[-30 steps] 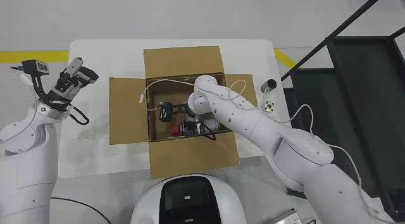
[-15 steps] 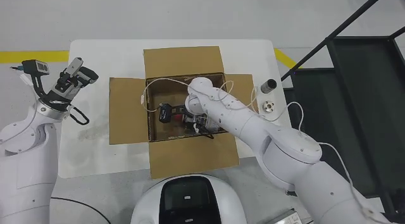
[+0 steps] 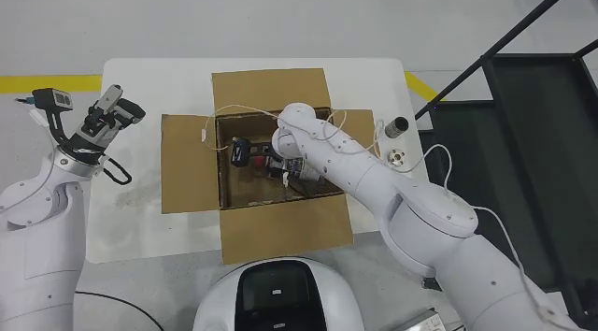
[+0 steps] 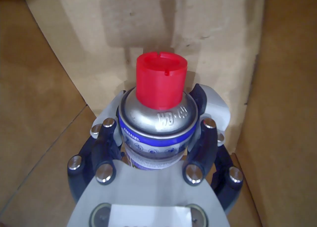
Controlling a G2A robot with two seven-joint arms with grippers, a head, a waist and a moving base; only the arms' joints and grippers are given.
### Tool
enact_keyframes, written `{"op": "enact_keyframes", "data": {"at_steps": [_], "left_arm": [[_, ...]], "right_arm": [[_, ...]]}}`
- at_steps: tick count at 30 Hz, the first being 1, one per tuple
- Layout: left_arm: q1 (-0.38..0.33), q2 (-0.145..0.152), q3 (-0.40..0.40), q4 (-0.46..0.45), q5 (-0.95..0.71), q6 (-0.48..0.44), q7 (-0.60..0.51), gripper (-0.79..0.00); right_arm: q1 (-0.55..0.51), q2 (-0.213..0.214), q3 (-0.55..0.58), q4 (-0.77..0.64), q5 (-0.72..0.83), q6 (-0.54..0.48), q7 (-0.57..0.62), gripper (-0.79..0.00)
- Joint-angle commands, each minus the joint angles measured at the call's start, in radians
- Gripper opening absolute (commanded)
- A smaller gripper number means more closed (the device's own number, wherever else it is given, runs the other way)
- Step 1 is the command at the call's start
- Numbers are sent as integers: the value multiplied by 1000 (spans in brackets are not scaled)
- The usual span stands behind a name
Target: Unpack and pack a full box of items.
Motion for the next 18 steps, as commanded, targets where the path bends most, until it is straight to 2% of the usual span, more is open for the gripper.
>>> {"op": "enact_keyframes", "data": {"at_steps": [1,6,10,14,18], "left_arm": [[0,0,0,0,0,0,0,0],[0,0,0,0,0,0,0,0],[0,0,0,0,0,0,0,0],[0,0,0,0,0,0,0,0],[0,0,0,0,0,0,0,0]], "right_arm": [[0,12,14,-16,-2,-5,2,-785],[-12,58,66,-100,-8,0,14,-785],[-46,112,127,-210,-22,3,19,-785],[-119,184,223,-384,-54,-15,10,-785],[-244,264,357,-611,-100,-44,1,-785]]}}
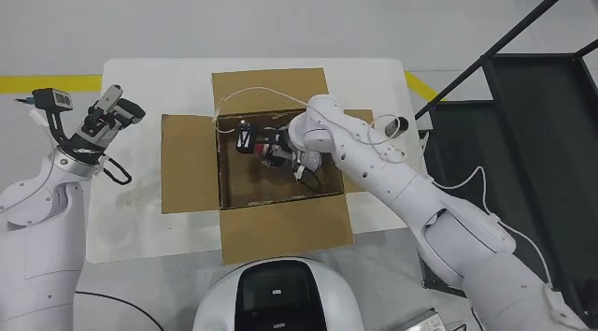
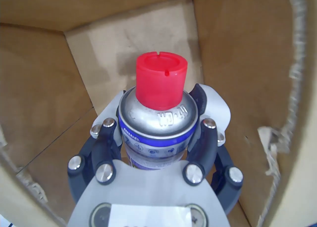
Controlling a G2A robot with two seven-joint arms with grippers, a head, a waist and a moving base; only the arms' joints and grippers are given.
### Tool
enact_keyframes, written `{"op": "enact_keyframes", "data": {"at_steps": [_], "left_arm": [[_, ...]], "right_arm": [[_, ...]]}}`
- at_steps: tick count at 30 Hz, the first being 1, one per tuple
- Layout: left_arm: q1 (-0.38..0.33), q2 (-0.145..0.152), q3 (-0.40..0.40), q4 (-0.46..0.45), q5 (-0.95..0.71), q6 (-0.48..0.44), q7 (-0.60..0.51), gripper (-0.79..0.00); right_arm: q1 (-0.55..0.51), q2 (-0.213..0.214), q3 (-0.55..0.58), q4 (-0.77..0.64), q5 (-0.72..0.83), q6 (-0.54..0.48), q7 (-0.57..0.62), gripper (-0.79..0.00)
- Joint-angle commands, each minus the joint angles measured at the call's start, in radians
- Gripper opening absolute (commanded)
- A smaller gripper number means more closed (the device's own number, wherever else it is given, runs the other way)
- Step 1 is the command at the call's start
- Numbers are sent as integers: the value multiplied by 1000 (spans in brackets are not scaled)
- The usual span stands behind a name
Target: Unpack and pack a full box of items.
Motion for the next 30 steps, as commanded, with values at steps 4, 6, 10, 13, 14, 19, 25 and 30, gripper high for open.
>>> {"op": "enact_keyframes", "data": {"at_steps": [4,6,10,13,14,19,25,30], "left_arm": [[0,0,0,0,0,0,0,0],[0,0,0,0,0,0,0,0],[0,0,0,0,0,0,0,0],[0,0,0,0,0,0,0,0],[0,0,0,0,0,0,0,0],[0,0,0,0,0,0,0,0],[0,0,0,0,0,0,0,0],[0,0,0,0,0,0,0,0]], "right_arm": [[-186,87,186,-282,-68,-67,-66,-785],[-263,114,260,-373,-99,-107,-134,-785],[-397,153,386,-516,-171,-190,-316,-785],[-476,174,468,-572,-229,-221,-460,-785],[-500,179,494,-582,-245,-226,-509,-785],[-591,198,575,-599,-312,-240,-691,-785],[-591,198,575,-599,-312,-240,-691,-785],[-591,198,575,-599,-312,-240,-691,-785]]}}
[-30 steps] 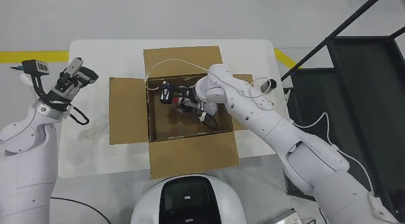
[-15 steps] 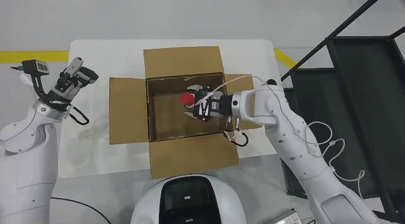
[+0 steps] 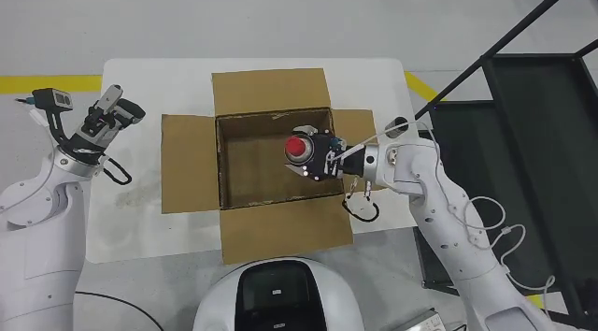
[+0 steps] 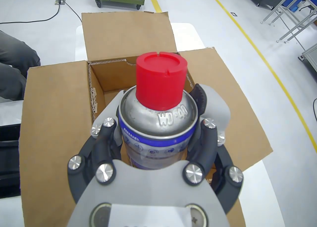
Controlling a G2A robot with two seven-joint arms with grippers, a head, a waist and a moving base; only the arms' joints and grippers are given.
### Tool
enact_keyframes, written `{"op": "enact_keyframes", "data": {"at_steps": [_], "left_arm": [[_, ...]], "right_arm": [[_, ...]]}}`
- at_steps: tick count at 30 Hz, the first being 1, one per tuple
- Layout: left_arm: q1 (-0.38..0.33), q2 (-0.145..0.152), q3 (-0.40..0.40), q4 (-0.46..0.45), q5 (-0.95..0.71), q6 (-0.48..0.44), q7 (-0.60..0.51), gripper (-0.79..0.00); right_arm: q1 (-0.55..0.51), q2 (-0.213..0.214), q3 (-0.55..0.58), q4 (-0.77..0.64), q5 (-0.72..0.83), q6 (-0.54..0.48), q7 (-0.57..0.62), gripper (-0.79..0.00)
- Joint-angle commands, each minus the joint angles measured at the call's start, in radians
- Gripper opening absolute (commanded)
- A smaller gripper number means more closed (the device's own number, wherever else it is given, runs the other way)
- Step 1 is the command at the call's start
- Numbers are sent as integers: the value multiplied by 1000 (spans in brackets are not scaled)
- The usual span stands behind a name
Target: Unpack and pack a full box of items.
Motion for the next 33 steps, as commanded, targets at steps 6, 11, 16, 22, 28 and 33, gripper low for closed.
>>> {"op": "enact_keyframes", "data": {"at_steps": [6,11,16,22,28,33], "left_arm": [[0,0,0,0,0,0,0,0],[0,0,0,0,0,0,0,0],[0,0,0,0,0,0,0,0],[0,0,0,0,0,0,0,0],[0,0,0,0,0,0,0,0],[0,0,0,0,0,0,0,0]], "right_arm": [[0,0,0,0,0,0,0,-785],[-34,5,40,-34,78,-12,-94,-785],[-155,38,212,-114,104,-52,-296,-785],[-318,62,429,-30,59,-18,-604,-785],[-408,58,496,133,33,82,-877,-785],[-414,57,487,178,7,91,-917,-785]]}}
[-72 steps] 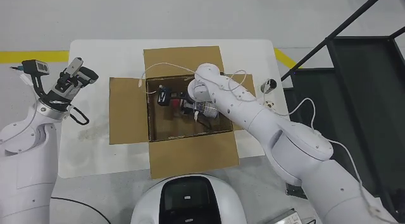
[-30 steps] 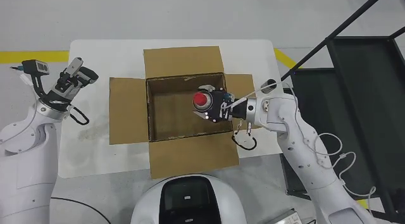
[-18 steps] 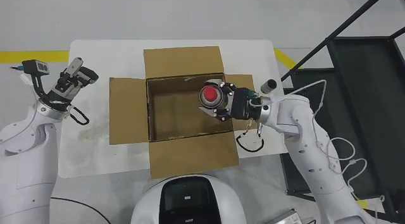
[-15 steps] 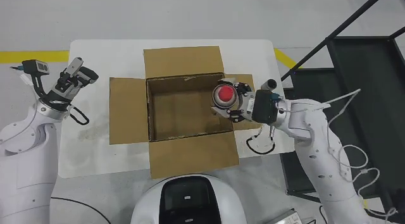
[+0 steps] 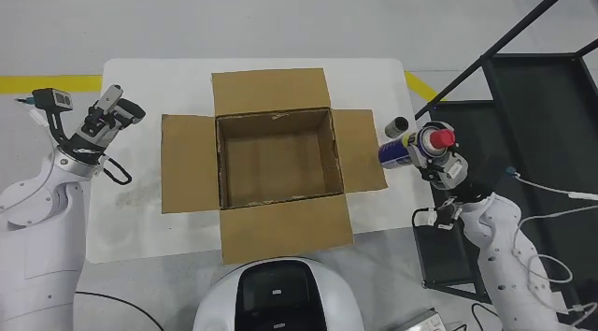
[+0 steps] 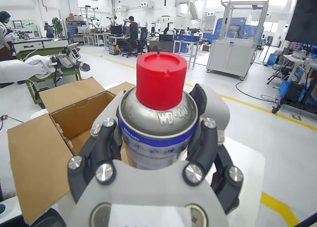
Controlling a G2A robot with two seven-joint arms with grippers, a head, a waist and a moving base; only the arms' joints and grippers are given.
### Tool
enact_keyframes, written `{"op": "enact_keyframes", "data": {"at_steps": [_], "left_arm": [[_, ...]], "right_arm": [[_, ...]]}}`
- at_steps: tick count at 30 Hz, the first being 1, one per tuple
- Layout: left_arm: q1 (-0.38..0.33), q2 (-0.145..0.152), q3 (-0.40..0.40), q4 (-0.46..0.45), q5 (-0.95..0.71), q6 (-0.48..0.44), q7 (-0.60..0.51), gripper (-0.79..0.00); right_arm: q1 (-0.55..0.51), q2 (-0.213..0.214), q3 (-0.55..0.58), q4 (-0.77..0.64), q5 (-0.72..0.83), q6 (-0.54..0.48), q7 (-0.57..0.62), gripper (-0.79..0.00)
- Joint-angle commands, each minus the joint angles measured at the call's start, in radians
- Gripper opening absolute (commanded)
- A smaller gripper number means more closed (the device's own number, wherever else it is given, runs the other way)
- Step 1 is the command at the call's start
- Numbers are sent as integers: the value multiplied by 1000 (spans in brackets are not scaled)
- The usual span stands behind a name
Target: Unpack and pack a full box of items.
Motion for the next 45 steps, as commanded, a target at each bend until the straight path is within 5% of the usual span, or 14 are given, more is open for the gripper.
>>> {"op": "enact_keyframes", "data": {"at_steps": [1,18,27,45], "left_arm": [[0,0,0,0,0,0,0,0],[0,0,0,0,0,0,0,0],[0,0,0,0,0,0,0,0],[0,0,0,0,0,0,0,0]], "right_arm": [[0,0,0,-2,1,-1,2,-785],[-8,0,10,15,16,31,29,-785],[-7,4,23,273,-11,71,-48,-785],[248,-30,-185,802,-139,322,-348,-785]]}}
